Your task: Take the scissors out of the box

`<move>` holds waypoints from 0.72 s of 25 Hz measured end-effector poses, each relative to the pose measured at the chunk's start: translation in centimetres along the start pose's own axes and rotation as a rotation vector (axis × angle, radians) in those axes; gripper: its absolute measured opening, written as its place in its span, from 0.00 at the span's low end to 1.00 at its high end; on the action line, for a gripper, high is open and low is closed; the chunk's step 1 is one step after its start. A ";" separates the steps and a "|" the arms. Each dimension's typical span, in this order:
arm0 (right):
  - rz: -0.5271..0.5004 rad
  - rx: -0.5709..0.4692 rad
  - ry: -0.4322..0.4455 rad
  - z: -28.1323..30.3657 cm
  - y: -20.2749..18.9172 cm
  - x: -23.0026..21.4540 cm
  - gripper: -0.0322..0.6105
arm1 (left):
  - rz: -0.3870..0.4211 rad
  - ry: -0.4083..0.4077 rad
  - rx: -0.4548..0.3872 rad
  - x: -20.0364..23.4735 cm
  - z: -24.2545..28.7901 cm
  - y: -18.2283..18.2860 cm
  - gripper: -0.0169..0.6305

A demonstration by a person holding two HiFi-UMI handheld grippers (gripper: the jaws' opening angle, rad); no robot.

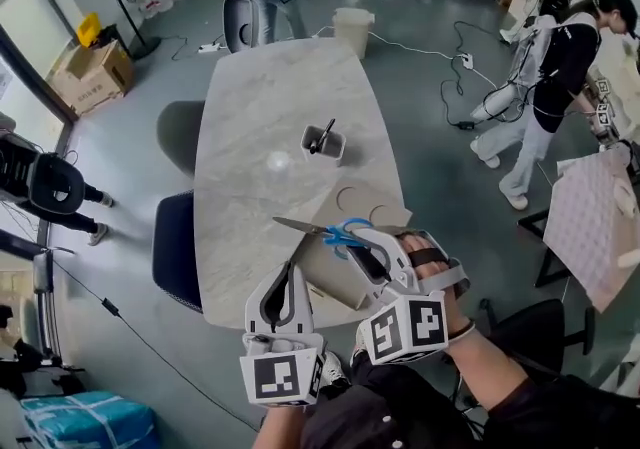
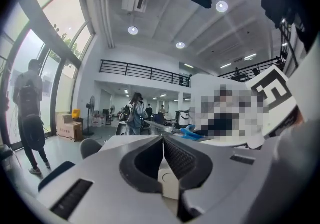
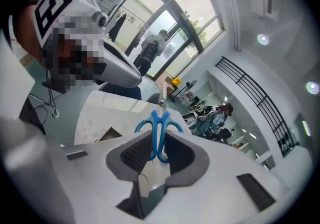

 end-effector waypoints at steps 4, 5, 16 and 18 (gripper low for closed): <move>0.140 -0.083 -0.054 -2.9 1.1 -0.5 0.17 | 0.018 -0.003 -0.037 -0.3 -1.1 1.9 0.05; 0.174 -0.103 -0.069 -3.6 1.4 -0.7 0.17 | 0.023 -0.004 -0.047 -0.4 -1.4 2.4 0.05; 0.469 -0.327 -0.239 -9.8 1.3 -2.3 0.17 | 0.055 -0.035 -0.153 -2.4 -3.3 6.0 0.05; 0.488 -0.390 -0.256 -10.2 1.4 -2.2 0.17 | 0.049 -0.040 -0.159 -2.5 -3.5 6.3 0.05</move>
Point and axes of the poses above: the fingertips, and each gripper's own axes: z forward along the fingers, x to its left, y out of its top, the point moved 6 cm from there along -z, backward along the fingers
